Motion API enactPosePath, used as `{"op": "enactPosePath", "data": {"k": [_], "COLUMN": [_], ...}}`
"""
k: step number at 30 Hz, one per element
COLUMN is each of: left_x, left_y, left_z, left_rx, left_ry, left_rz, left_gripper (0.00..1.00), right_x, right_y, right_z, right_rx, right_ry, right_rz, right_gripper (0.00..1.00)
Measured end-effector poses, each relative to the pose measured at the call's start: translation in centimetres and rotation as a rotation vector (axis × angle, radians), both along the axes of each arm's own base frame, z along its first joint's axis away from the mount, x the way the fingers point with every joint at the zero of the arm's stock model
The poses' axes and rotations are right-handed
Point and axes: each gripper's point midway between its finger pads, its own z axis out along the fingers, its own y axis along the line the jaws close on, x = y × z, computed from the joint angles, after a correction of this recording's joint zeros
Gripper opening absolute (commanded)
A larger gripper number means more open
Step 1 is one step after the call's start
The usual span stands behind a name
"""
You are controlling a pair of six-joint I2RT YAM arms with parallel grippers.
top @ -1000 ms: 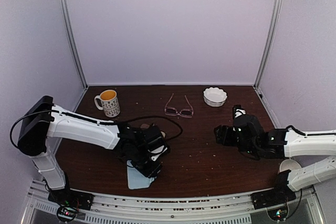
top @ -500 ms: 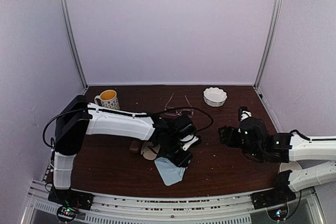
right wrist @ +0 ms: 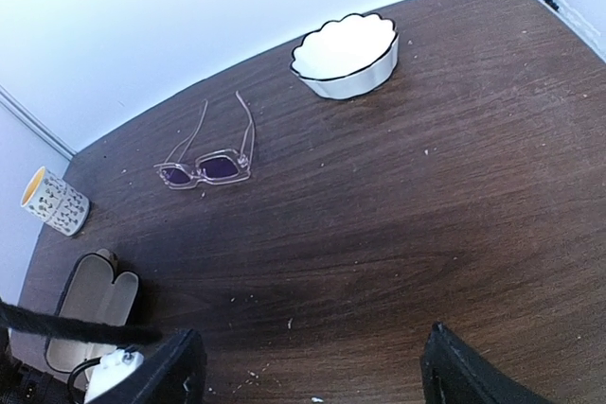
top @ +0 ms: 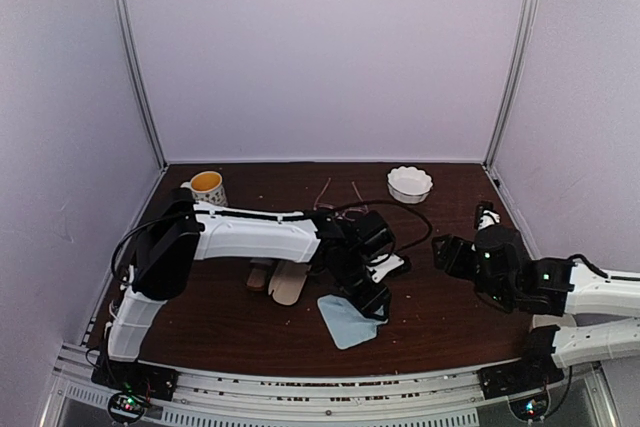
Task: Organize the sunglasses
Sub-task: Move the glasses cleaning cloth to the center of the board.
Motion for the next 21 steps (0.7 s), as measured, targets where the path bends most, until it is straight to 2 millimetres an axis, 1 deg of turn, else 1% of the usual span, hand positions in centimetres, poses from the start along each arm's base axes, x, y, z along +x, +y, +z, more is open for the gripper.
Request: {"op": "enactPosePath", "data": {"k": [3, 6, 9, 11, 14, 16, 18, 19, 20, 21], "left_x": [-0.3, -0.6, -0.9, -1.2, -1.7, -1.9, -2.2, -2.3, -2.5, -2.6], "left_y": [0.0, -0.1, 0.1, 1.0, 2.9, 4.6, 6.3, 7.3, 7.9, 8.8], "left_z": [0.4, 1.6, 4.1, 6.1, 8.4, 9.0, 8.6, 8.0, 7.5, 6.6], "left_rx": [-0.006, -0.026, -0.070, -0.096, -0.119, -0.113, -0.090, -0.068, -0.050, -0.026], "left_ry": [0.001, -0.002, -0.014, -0.029, -0.065, -0.094, -0.111, -0.119, -0.120, -0.127], "left_rz": [-0.017, -0.026, -0.031, -0.030, -0.020, -0.006, 0.006, 0.013, 0.016, 0.022], "left_gripper": [0.58, 0.61, 0.61, 0.61, 0.59, 0.57, 0.55, 0.54, 0.54, 0.53], "right_x": [-0.1, 0.0, 0.1, 0.1, 0.0, -0.2, -0.5, -0.6, -1.0, -1.0], "right_y": [-0.7, -1.2, -1.2, -1.1, -0.6, -0.1, 0.5, 0.8, 1.3, 1.4], "right_z": [1.0, 3.3, 5.3, 6.1, 5.8, 4.9, 3.9, 3.5, 2.7, 2.6], "right_rx": [-0.036, -0.072, -0.096, -0.121, -0.184, -0.232, -0.281, -0.296, -0.332, -0.334], "right_ry": [-0.010, -0.035, -0.054, -0.055, -0.029, 0.002, 0.031, 0.043, 0.067, 0.071], "right_rz": [-0.014, -0.017, -0.008, 0.007, 0.056, 0.107, 0.164, 0.186, 0.244, 0.250], "right_gripper": [0.82, 0.82, 0.82, 0.82, 0.80, 0.80, 0.80, 0.80, 0.80, 0.79]}}
